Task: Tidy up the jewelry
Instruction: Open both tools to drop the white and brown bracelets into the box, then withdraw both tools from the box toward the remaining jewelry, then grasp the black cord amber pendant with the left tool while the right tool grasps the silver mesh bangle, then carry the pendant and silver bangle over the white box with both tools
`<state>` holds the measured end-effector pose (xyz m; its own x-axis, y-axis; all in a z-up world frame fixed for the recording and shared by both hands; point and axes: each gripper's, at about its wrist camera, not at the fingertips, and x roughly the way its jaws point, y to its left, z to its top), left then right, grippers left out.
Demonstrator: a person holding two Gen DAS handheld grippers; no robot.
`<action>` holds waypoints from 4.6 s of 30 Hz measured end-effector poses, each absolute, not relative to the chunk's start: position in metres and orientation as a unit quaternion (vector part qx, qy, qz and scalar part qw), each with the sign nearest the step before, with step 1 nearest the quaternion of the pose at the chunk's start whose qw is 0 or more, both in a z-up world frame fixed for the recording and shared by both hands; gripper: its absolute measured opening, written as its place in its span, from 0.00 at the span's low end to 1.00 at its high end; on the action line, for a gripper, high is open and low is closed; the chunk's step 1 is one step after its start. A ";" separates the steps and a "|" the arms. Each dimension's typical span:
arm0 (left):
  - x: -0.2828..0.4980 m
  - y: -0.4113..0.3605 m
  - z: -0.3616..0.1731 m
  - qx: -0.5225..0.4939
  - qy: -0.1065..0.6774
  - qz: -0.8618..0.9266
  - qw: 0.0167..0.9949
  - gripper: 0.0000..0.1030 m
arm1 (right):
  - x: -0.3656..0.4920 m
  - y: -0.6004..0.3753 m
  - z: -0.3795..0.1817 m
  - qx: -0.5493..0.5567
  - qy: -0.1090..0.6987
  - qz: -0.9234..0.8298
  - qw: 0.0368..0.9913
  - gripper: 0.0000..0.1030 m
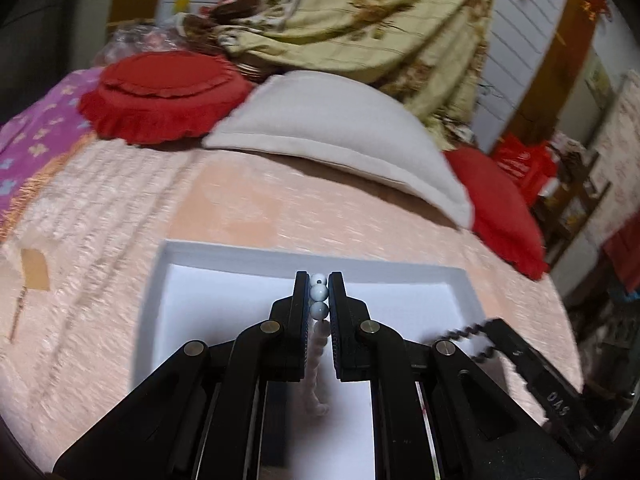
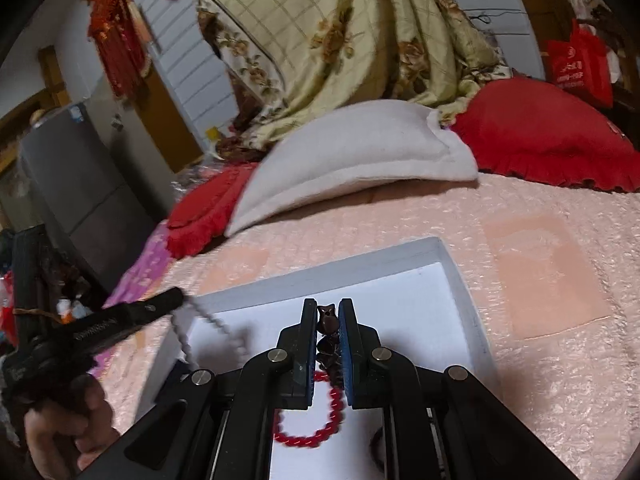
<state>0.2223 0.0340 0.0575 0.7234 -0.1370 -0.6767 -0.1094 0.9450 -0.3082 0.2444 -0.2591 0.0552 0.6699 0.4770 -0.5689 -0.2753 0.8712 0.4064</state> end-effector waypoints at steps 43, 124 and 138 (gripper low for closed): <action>0.061 -0.004 0.018 -0.045 0.425 -0.093 0.899 0.48 | 0.090 -0.280 0.056 0.005 0.386 0.223 0.895 0.30; 0.063 0.025 0.049 -0.083 0.384 -0.110 0.913 0.33 | 0.069 -0.226 0.027 -0.087 0.398 0.347 0.845 0.06; 0.067 0.019 0.051 -0.091 0.379 -0.105 0.915 0.33 | 0.065 -0.248 0.067 0.014 0.335 0.347 0.876 0.06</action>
<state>0.0666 0.0192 0.0513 0.6913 -0.2601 -0.6741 0.1230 0.9617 -0.2450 0.0653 -0.2476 0.0672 0.5354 0.6170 -0.5768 -0.5981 0.7591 0.2569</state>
